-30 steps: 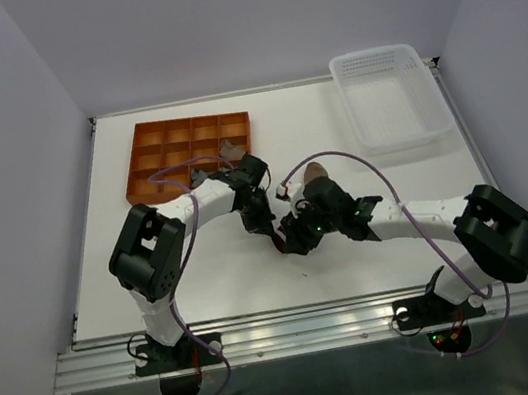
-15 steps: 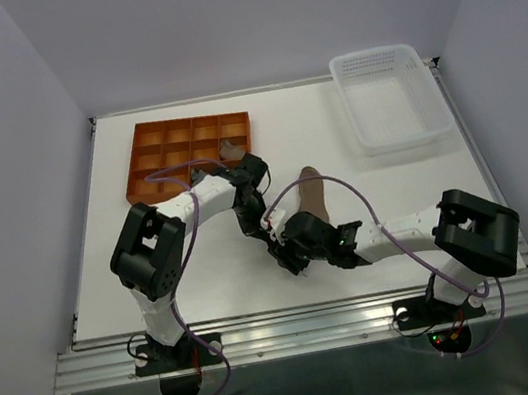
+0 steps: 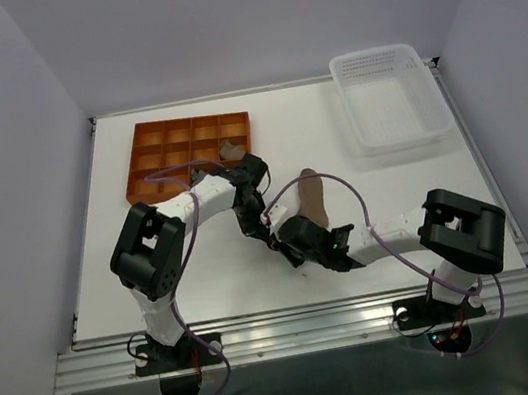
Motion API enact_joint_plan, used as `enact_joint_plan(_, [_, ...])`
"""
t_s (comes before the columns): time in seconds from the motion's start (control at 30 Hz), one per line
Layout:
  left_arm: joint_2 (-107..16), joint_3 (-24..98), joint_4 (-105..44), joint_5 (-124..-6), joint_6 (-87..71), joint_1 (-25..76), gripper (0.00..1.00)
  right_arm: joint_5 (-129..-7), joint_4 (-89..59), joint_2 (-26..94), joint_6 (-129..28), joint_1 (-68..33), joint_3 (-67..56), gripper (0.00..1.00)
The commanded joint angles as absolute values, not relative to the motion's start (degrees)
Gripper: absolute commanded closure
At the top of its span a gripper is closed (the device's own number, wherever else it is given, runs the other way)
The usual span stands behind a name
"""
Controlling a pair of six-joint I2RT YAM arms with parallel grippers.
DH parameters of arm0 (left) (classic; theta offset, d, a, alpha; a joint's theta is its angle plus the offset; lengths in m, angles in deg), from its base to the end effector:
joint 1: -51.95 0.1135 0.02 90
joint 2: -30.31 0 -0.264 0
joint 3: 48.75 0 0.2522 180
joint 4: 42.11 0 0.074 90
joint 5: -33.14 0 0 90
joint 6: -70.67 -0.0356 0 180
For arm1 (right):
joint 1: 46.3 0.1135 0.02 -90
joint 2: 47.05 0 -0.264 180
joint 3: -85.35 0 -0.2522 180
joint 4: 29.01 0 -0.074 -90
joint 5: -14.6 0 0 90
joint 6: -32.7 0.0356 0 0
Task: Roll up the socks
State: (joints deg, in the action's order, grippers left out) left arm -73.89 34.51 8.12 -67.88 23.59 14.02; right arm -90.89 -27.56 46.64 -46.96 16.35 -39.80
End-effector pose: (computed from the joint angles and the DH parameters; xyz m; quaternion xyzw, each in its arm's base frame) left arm 0.2762 -0.2239 0.1762 -0.0271 0.9817 -0.1777 0.0625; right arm 0.1536 0.2763 0.1487 -0.3455 0.8320 0.1494 0.4075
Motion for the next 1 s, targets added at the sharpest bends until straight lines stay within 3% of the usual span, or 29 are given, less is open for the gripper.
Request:
enact_joint_plan(0.0, [-72.96, 35.94, 9.18, -68.02, 23.65, 13.54, 1.0, -93.42, -30.72, 46.29, -42.72, 16.81, -38.17, 0.95])
enact_joint_plan(0.13, [-72.52, 35.24, 8.75, -67.93, 23.73, 13.8, 0.97, -91.75, -30.46, 44.79, -39.56, 16.81, -38.87, 0.99])
enact_joint_plan(0.17, [-72.08, 35.15, 8.4, -67.41, 24.08, 14.24, 0.8, -91.23, -30.45, 44.53, -38.94, 16.81, -39.4, 0.99])
enact_joint_plan(0.2, [-71.73, 34.89, 8.22, -67.05, 24.35, 14.51, 0.72, -89.91, -30.45, 44.53, -38.5, 15.85, -39.75, 0.99])
enact_joint_plan(0.23, [-71.29, 34.28, 7.96, -66.53, 24.52, 14.77, 0.57, -87.64, -30.37, 44.44, -36.76, 14.45, -40.1, 0.99])
enact_joint_plan(0.3, [-69.54, 33.31, 7.17, -65.3, 24.96, 15.82, 0.46, -82.29, -30.71, 44.27, -34.47, 11.47, -41.5, 0.99])
enact_joint_plan(0.6, [-63.03, 26.99, 4.61, -62.75, 26.28, 17.85, 0.39, -63.11, -33.79, 47.77, -29.28, 1.35, -43.62, 0.99])
enact_joint_plan(0.97, [-59.33, 20.83, -11.01, -68.54, 24.18, 17.15, 0.39, -54.31, -34.76, 51.64, -24.0, -5.34, -44.15, 0.99])
